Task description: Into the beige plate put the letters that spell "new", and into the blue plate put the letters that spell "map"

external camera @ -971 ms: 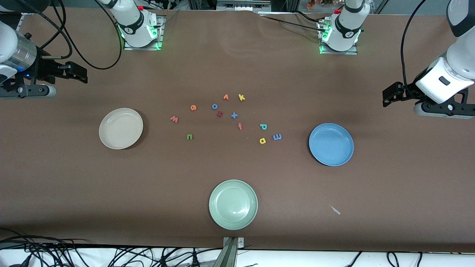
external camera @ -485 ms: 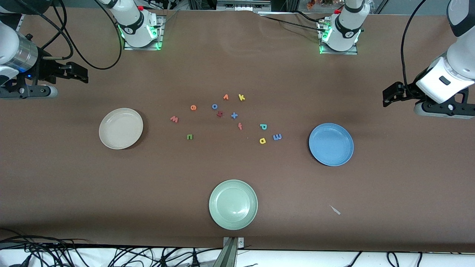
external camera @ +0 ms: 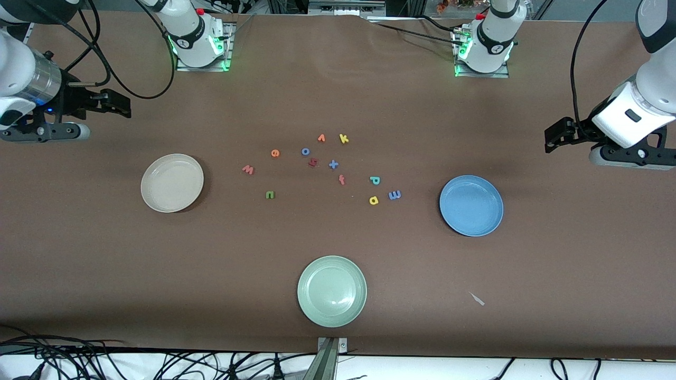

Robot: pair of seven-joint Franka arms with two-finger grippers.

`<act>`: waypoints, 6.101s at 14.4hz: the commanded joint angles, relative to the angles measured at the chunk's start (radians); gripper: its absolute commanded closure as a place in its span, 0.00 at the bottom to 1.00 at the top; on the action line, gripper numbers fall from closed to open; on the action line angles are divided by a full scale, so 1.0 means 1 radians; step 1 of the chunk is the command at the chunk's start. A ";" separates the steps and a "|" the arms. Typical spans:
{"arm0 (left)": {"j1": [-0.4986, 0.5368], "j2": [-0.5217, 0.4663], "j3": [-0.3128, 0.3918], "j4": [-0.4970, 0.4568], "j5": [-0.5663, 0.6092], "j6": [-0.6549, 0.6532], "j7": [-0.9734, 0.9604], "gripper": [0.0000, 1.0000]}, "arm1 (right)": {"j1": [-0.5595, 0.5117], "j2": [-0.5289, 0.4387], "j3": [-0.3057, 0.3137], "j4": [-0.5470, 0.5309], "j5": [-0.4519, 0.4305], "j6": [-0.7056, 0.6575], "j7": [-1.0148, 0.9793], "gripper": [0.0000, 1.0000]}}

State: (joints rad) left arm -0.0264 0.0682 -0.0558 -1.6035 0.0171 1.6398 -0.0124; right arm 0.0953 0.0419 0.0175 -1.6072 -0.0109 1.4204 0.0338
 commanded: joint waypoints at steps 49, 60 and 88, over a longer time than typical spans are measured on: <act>-0.435 0.671 -0.024 0.010 -0.059 0.517 0.508 0.00 | 0.300 0.349 0.035 -0.694 -0.195 1.240 -0.560 0.34; -0.452 0.679 -0.022 -0.058 -0.034 0.607 0.493 0.00 | 0.307 0.355 0.035 -0.680 -0.193 1.235 -0.545 0.92; -0.149 0.548 -0.006 0.013 0.040 0.298 0.827 0.46 | 0.242 0.339 -0.104 -0.404 0.002 0.781 -0.102 0.00</act>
State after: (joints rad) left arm -0.1994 0.6227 -0.0489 -1.5872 0.0395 1.9468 0.7776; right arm 0.3347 0.3870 -0.1381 -2.0266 -0.0213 2.2172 -0.2213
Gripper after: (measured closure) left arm 0.722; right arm 0.000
